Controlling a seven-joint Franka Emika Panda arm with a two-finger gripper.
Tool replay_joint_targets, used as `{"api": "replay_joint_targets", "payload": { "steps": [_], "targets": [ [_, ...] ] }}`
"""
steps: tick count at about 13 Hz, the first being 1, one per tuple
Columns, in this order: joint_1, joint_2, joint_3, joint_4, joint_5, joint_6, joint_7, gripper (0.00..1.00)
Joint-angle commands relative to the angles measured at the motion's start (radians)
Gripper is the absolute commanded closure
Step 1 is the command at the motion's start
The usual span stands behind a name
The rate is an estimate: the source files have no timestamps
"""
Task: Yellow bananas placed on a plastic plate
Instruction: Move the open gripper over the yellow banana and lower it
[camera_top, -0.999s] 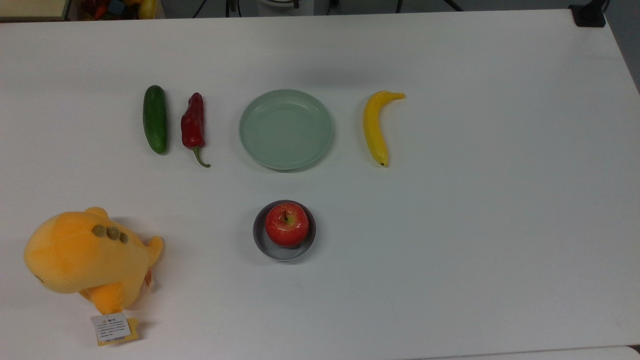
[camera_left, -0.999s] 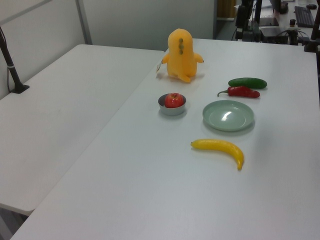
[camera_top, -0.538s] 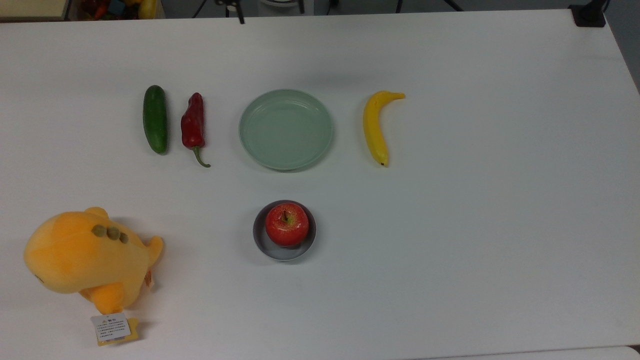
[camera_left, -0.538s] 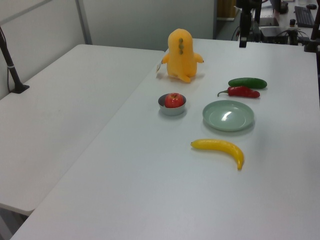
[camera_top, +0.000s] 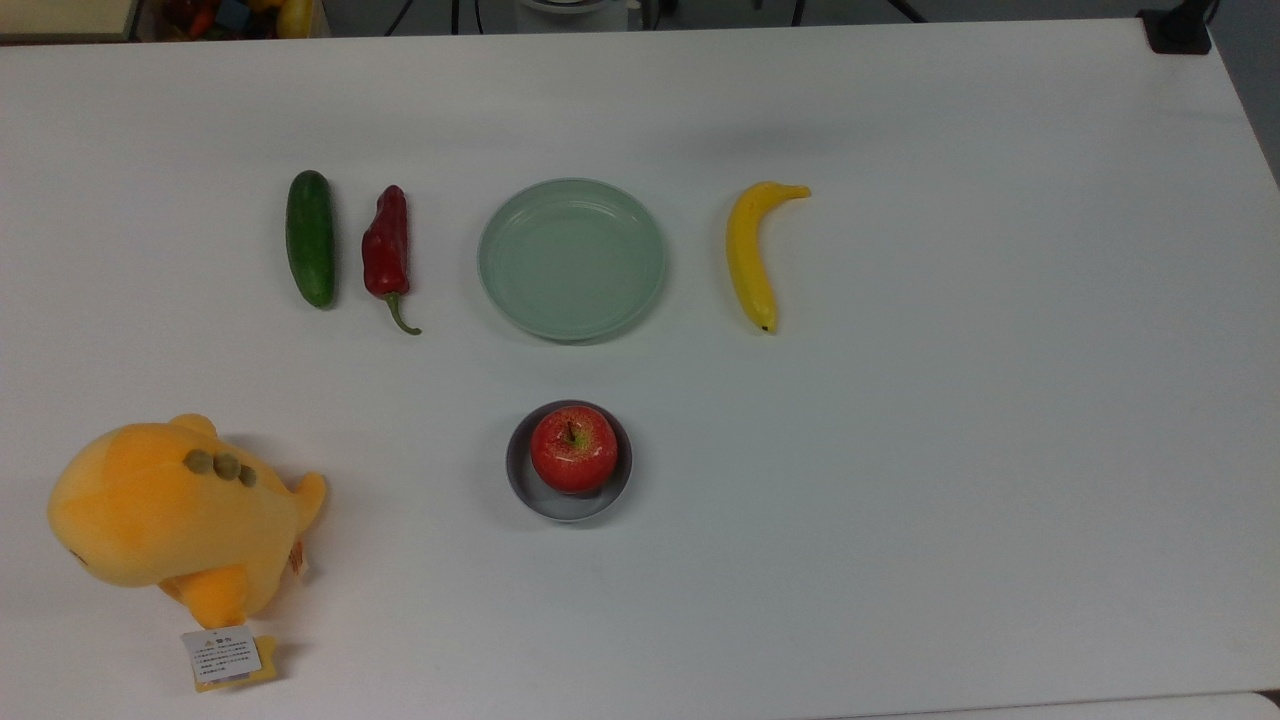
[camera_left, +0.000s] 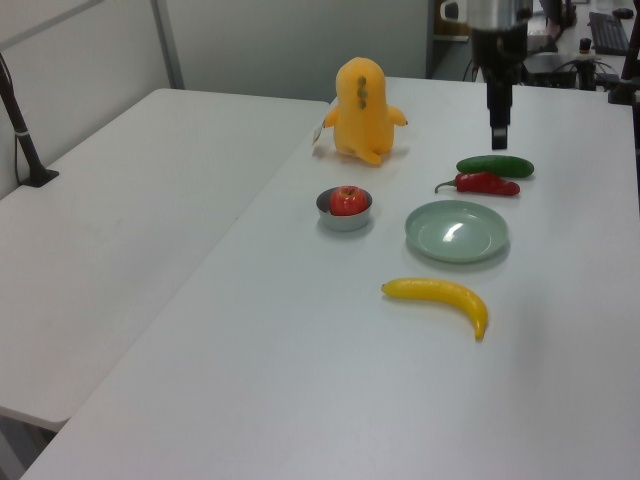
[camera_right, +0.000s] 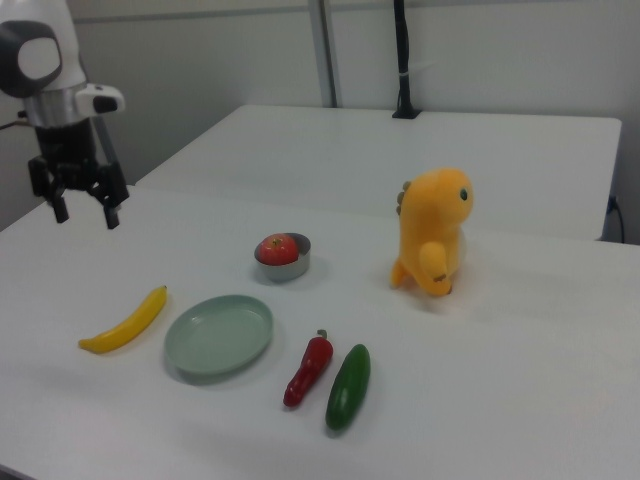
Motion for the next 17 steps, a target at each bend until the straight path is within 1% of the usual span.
{"api": "replay_joint_targets", "payload": {
  "steps": [1, 4, 6, 7, 8, 10, 11, 17],
  "targets": [
    [-0.001, -0.005, 0.032, -0.102, 0.077, 0.119, 0.092, 0.00],
    [-0.001, 0.002, 0.045, -0.168, 0.090, 0.217, 0.106, 0.00],
    [0.003, 0.021, 0.052, -0.236, 0.090, 0.352, 0.109, 0.00],
    [0.023, 0.039, 0.052, -0.256, 0.090, 0.404, 0.121, 0.00],
    [0.026, 0.063, 0.054, -0.268, 0.087, 0.453, 0.143, 0.00],
    [0.034, 0.137, 0.052, -0.274, 0.075, 0.550, 0.178, 0.00],
    [0.034, 0.159, 0.052, -0.274, 0.070, 0.576, 0.181, 0.00],
    [0.035, 0.268, 0.052, -0.274, -0.028, 0.662, 0.217, 0.00]
  ]
}}
